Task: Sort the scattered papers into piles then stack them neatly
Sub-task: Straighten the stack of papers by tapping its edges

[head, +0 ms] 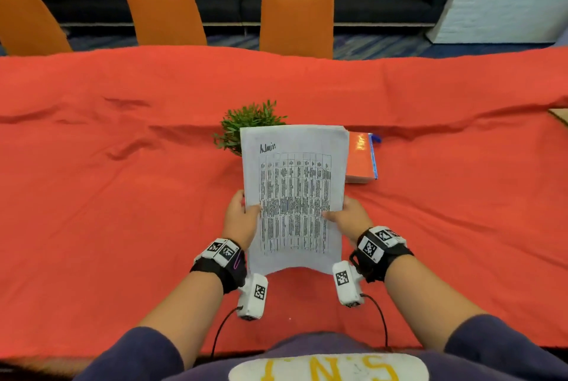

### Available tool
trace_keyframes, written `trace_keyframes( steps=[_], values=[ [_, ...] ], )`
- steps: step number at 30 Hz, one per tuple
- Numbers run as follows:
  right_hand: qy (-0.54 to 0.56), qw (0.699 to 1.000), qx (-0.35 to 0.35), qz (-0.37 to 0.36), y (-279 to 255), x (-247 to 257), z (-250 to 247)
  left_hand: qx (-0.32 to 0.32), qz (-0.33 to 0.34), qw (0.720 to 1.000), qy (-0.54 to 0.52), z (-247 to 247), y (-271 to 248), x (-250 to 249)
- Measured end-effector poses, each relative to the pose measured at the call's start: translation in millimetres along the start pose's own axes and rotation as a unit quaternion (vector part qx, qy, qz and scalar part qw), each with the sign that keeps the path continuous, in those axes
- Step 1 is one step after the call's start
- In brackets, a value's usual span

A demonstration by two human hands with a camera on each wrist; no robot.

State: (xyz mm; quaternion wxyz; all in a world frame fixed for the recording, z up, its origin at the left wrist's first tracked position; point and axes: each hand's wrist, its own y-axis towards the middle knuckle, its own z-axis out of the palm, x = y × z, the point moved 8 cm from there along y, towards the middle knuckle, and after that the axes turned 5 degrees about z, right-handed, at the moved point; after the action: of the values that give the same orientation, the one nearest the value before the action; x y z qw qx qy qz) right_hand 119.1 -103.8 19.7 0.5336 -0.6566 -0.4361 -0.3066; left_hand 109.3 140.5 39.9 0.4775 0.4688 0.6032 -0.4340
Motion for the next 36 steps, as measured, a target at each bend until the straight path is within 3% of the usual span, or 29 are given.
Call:
trace_keyframes(
  steps=[5, 13, 19, 24, 30, 34, 36],
  values=[
    [0.056, 0.995, -0.025, -0.079, -14.5, 3.3, -39.5, -0.017, 0.040, 0.997, -0.064, 28.1, -18.6, -17.4],
    [0.121, 0.991, -0.006, -0.062, -9.8, -13.1, -34.2, -0.013, 0.030, 0.995, -0.092, 40.2, -24.1, -19.6],
    [0.150, 0.984, -0.011, -0.094, -10.7, -3.0, -36.3, -0.016, 0.043, 0.994, -0.095, 35.7, -22.7, -31.3],
    [0.138, 0.989, 0.021, -0.054, -5.3, -31.5, -24.9, -0.006, 0.012, 0.996, -0.093, 35.9, -27.9, -13.2],
    [0.150, 0.988, 0.033, 0.007, -0.8, -67.5, -32.8, -0.017, 0.023, 0.995, -0.097, 31.7, -24.3, -30.3],
    [0.180, 0.983, 0.010, 0.037, -6.9, -75.6, -55.0, -0.068, 0.013, 0.973, -0.220, 12.7, -12.2, -43.6],
    [0.280, 0.959, 0.015, 0.045, -9.3, -72.6, -58.0, -0.083, -0.008, 0.954, -0.288, 9.6, -6.3, -45.6]
  ],
)
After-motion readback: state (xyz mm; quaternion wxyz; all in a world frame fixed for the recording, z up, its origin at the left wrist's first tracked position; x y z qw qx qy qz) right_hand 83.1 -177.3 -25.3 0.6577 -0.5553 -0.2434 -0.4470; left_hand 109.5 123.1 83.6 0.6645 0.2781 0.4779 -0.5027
